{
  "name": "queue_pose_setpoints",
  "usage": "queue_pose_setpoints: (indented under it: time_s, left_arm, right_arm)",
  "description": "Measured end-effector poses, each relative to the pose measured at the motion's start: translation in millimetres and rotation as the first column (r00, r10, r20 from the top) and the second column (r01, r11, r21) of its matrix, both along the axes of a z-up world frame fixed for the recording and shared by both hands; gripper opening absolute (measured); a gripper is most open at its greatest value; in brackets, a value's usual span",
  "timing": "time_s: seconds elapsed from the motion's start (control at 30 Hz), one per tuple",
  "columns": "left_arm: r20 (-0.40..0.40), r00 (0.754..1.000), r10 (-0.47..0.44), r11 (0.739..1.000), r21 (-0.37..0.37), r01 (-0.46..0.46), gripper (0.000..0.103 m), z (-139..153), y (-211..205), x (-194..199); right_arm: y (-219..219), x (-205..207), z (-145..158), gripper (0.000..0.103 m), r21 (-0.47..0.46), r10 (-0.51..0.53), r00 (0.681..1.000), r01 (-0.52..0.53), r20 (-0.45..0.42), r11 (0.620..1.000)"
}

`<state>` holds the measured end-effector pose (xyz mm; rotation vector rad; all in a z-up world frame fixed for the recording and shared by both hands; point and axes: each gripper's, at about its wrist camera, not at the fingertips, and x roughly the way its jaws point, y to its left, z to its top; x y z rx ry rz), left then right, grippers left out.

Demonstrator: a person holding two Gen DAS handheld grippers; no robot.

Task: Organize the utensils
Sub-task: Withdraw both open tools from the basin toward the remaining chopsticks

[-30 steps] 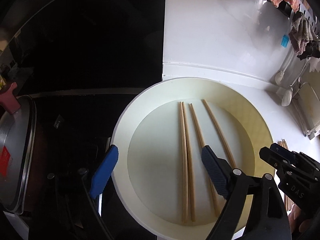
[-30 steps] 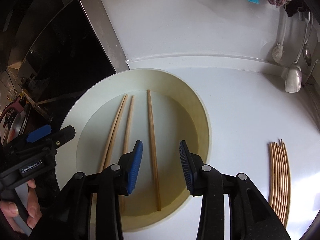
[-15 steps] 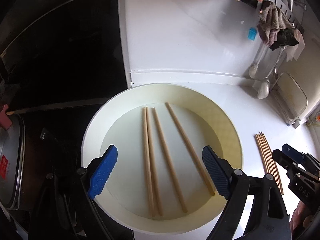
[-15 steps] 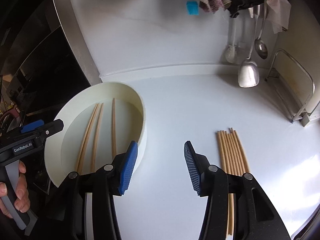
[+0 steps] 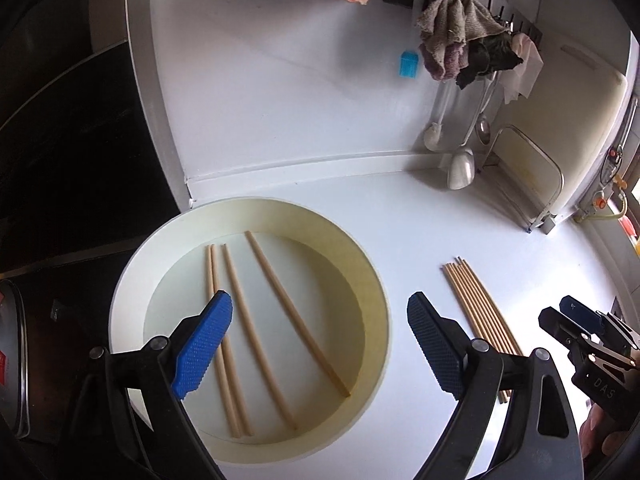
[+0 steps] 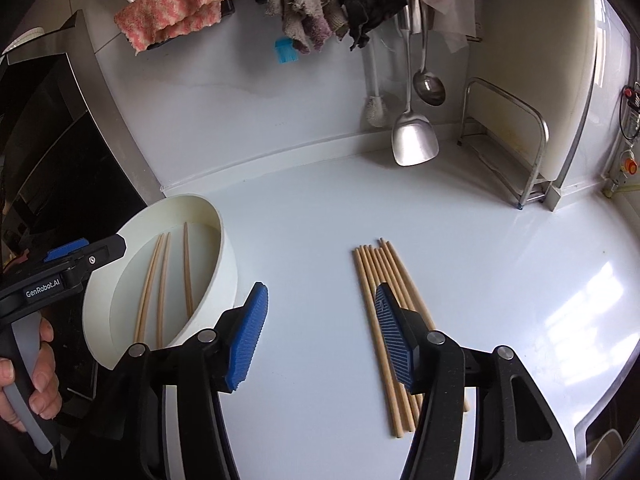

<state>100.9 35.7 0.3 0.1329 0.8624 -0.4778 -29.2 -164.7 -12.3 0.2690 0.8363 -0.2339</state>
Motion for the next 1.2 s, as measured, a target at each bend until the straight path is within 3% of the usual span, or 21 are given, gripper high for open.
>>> queue_pose_setpoints:
  time_s: [0.27, 0.5, 0.73, 0.93, 1.2]
  left_arm:
    - [-0.004, 1.000, -0.016, 1.000, 0.025, 0.016, 0.088, 0, -45, -30]
    - [-0.038, 0.997, 0.066, 0.998, 0.011, -0.066, 0.088, -6, -85, -60]
    - [-0.051, 0.986, 0.161, 0.986, 0.057, -0.158, 0.088, -17, -120, -88]
    - [-0.055, 0.975, 0.217, 0.973, 0.089, -0.212, 0.088, -15, -130, -107]
    - [-0.013, 0.982, 0.189, 0.975, 0.120, -0.186, 0.090, -27, -137, -111]
  right_arm:
    - [-49, -22, 3, 0.054, 0.020, -0.028, 0.999, 0.028, 0.021, 0.999]
    - [-94, -32, -2, 0.056, 0.014, 0.059, 0.998, -0.059, 0.007, 0.998]
    - [-135, -38, -19, 0.056, -0.007, 0.162, 0.987, -0.162, -0.013, 0.987]
    - [-156, -36, -34, 0.056, 0.025, 0.216, 0.976, -0.215, -0.028, 0.976]
    - [-166, -30, -47, 0.058, 0.042, 0.177, 0.984, -0.177, -0.001, 0.983]
